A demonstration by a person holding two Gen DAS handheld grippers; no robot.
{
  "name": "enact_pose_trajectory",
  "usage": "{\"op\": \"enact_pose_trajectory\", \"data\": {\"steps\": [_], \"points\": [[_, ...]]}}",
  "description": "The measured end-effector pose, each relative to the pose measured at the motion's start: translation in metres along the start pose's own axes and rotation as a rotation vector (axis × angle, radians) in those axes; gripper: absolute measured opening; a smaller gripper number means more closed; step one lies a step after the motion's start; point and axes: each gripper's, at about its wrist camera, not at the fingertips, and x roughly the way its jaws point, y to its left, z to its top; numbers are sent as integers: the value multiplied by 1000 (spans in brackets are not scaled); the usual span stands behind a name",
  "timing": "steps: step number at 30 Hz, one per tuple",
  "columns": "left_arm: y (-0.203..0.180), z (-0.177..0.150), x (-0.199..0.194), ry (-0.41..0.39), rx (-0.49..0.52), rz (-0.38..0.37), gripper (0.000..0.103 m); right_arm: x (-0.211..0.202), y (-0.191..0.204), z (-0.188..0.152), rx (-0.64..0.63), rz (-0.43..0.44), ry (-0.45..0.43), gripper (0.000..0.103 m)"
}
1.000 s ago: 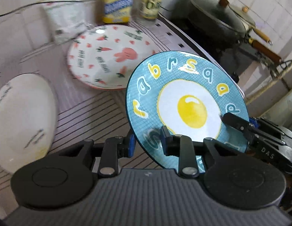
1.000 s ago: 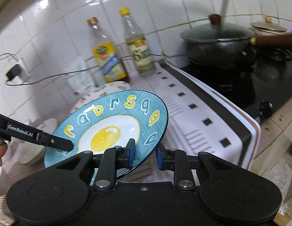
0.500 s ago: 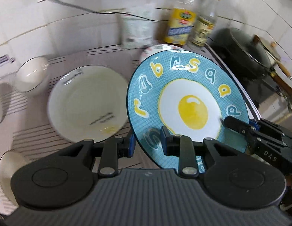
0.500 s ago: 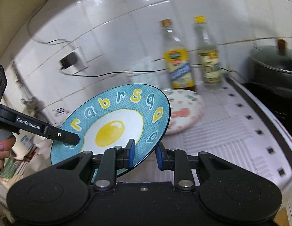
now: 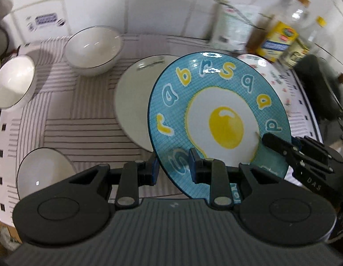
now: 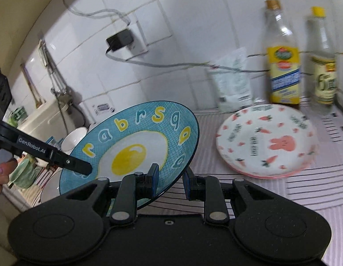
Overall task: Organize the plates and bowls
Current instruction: 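Carry the blue egg plate over and lower it onto the white plate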
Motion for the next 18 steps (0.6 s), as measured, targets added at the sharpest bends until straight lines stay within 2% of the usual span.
{"op": "enact_pose_trajectory", "data": {"steps": [8, 18], "points": [[28, 11, 27, 63, -34, 19, 25, 47, 1, -2, 10, 47, 57, 28], [48, 29, 56, 137, -91, 31, 25, 82, 2, -4, 18, 29, 112, 28]]}}
